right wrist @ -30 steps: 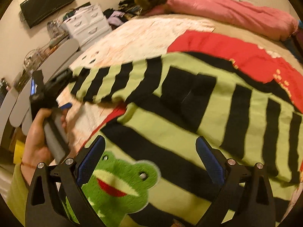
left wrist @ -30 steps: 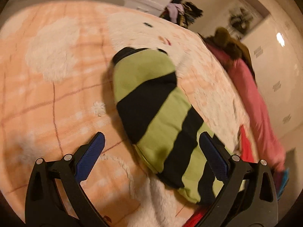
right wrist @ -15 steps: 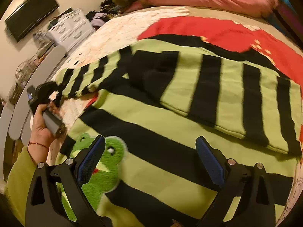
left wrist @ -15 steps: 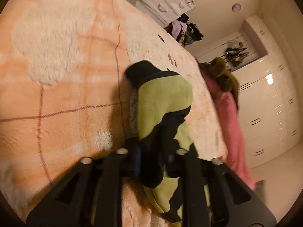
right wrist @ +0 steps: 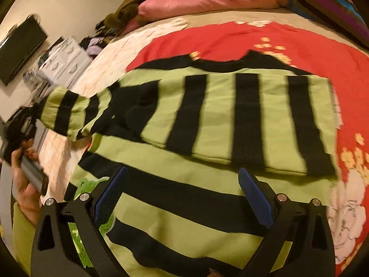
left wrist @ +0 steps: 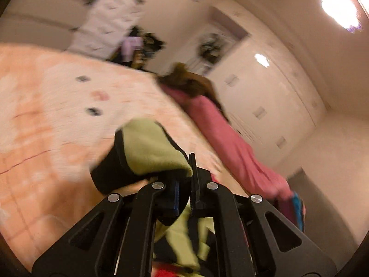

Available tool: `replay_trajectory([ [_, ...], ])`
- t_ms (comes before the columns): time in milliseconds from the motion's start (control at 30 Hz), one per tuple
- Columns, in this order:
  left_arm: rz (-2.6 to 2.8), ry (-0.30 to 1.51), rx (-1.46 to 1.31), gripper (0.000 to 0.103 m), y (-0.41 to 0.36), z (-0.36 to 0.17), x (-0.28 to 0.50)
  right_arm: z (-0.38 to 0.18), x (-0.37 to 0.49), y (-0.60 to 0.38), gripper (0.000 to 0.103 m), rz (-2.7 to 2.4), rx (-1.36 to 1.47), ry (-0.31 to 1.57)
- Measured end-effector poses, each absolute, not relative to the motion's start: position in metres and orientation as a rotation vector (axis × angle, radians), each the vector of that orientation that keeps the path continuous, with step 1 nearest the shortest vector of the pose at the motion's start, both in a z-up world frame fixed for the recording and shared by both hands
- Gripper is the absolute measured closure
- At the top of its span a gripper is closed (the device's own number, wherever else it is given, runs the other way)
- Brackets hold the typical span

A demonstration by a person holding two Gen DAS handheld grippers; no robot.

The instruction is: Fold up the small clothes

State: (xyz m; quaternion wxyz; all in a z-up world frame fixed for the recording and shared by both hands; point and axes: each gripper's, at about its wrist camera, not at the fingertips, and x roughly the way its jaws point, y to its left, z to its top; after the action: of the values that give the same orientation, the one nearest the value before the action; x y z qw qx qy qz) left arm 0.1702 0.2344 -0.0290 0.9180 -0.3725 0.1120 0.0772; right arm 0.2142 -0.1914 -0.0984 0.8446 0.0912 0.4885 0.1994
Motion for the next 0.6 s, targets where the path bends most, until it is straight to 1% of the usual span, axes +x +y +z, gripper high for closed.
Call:
replay_trajectory([
  [133,0.047,0.285,-0.559,0.102,0.159,0.006,0.184,-0.087,0.211,-0.231,0.007,0.356,0.24,1.0],
  [267,-0.091,0.405,-0.404,0.102,0.069,0.011,0.205,-0.078,0.207,-0.277,0.007,0.276,0.305,0.966],
  [367,-0.145,0.511,-0.29,0.102,0.018,-0.006,0.216,-0.075,0.201,-0.308,0.007,0.218,0.359,0.946],
  [400,-0.196,0.565,-0.242,0.102,-0.007,-0.017,0.222,-0.076,0.198,-0.318,0.007,0.197,0.378,0.94],
  [433,-0.221,0.606,-0.209,0.1,-0.022,-0.027,0.226,-0.076,0.197,-0.324,0.007,0.184,0.391,0.937],
  [467,-0.226,0.631,-0.182,0.1,-0.031,-0.037,0.229,-0.077,0.196,-0.33,0.007,0.17,0.408,0.936],
  [533,-0.247,0.724,-0.139,0.095,-0.054,-0.063,0.239,-0.079,0.194,-0.339,0.007,0.156,0.439,0.938],
  [600,-0.27,0.809,-0.178,0.087,-0.063,-0.084,0.246,-0.079,0.194,-0.344,0.007,0.15,0.46,0.936],
])
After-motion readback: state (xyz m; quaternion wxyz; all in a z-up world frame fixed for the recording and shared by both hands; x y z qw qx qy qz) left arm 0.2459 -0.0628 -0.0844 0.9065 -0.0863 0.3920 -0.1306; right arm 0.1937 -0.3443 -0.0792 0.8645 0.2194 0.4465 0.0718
